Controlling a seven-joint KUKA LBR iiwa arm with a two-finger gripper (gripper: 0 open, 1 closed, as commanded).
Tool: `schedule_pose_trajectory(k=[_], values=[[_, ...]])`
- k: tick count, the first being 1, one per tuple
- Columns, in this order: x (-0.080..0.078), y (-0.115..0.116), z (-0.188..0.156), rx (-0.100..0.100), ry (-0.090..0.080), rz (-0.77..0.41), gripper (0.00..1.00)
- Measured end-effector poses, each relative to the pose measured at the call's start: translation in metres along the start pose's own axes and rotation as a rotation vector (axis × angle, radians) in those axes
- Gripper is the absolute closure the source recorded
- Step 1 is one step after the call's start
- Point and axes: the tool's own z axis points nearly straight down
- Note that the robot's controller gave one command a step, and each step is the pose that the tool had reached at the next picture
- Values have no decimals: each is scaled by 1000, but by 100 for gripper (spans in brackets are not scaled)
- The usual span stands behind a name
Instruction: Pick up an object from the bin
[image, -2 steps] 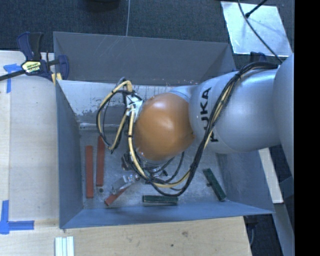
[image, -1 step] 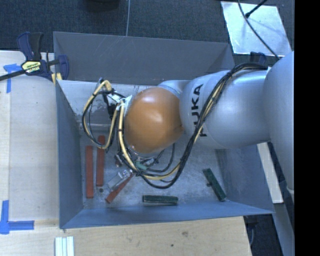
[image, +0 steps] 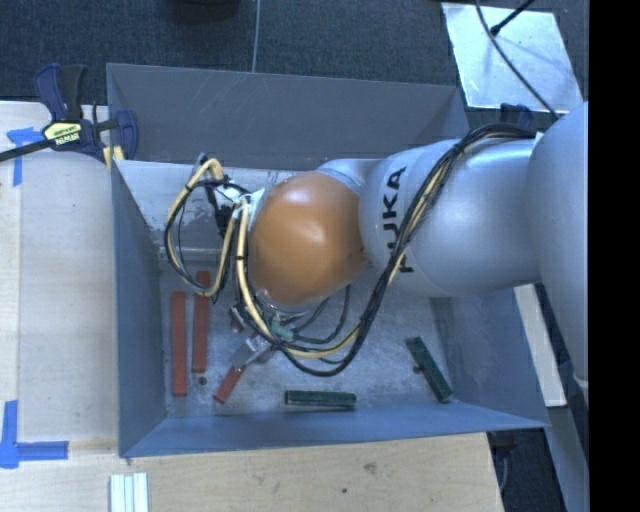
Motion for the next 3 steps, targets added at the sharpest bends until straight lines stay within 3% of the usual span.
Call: schedule_pose_trajectory(k=[1,2,3], values=[[15,21,0,-4,2,-50,100],[14,21,0,-4,1,-49,0],[5,3,-3,0,0,8,0]])
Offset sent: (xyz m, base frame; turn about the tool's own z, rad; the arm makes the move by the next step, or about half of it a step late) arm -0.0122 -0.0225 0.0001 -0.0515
